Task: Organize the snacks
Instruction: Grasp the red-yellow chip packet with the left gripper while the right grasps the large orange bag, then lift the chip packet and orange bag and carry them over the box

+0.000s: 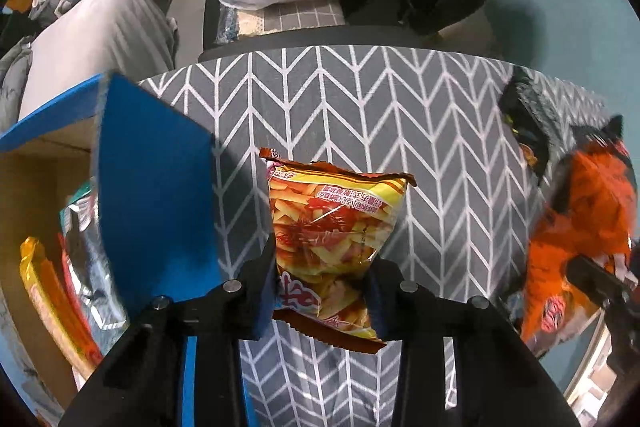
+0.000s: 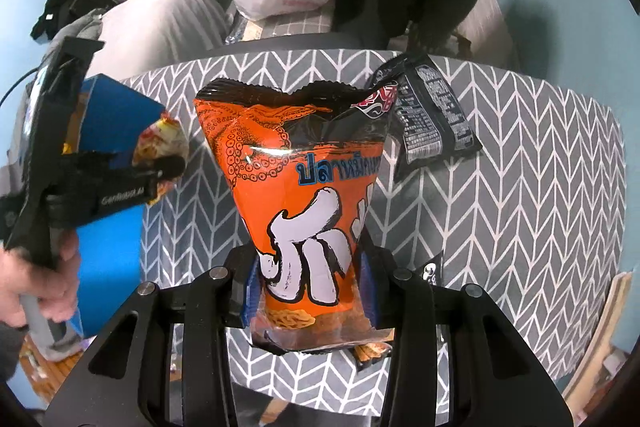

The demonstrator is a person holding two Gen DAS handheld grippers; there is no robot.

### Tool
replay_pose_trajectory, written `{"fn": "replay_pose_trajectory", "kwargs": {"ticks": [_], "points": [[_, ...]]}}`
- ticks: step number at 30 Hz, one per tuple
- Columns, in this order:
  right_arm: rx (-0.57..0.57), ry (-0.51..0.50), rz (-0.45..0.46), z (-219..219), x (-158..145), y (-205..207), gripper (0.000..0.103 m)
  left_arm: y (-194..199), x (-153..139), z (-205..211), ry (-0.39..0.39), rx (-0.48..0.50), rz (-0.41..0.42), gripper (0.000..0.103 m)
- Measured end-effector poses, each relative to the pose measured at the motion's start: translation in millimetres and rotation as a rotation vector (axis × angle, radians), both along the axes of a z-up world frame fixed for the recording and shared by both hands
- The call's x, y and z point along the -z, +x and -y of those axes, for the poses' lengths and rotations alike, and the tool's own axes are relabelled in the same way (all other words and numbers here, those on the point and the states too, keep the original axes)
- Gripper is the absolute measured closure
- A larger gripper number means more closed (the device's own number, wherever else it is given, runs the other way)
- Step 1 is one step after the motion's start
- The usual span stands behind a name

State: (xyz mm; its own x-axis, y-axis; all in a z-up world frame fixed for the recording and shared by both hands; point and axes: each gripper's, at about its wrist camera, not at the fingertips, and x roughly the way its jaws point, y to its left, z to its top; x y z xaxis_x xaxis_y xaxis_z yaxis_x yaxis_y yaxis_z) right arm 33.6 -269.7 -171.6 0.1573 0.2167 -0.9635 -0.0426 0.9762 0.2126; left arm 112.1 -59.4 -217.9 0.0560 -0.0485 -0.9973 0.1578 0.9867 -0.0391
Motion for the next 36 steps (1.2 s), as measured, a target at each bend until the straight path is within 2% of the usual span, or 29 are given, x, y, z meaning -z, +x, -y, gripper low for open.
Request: {"fn": "replay_pose_trajectory", "kwargs": {"ticks": [11,18,28,36], "points": [[-0.051,-0.009,0.038,-20.5,-35.3,-4.3,0.064,-34.1,-72.0,-16.5,-0.023,0.028,0.105,0.065],[-0.098,0.003,0.064,-40.1,-56.4,0.2,0.064,-52.4,-110.6,-41.9,-0.049,-0.004,0.146,0.065],[-0.206,0.029,0.104,-89.7,-79.3,13.0,0.064,-68.5,-136.2,-100.2,-0.021,-0.081,0.191,0.065],[-0.317,0.056,0.129,-144.9,-90.1,23.0,0.064,-80.0,-128.3,-153.6,0.014,-0.192,0.186,0.065]]}}
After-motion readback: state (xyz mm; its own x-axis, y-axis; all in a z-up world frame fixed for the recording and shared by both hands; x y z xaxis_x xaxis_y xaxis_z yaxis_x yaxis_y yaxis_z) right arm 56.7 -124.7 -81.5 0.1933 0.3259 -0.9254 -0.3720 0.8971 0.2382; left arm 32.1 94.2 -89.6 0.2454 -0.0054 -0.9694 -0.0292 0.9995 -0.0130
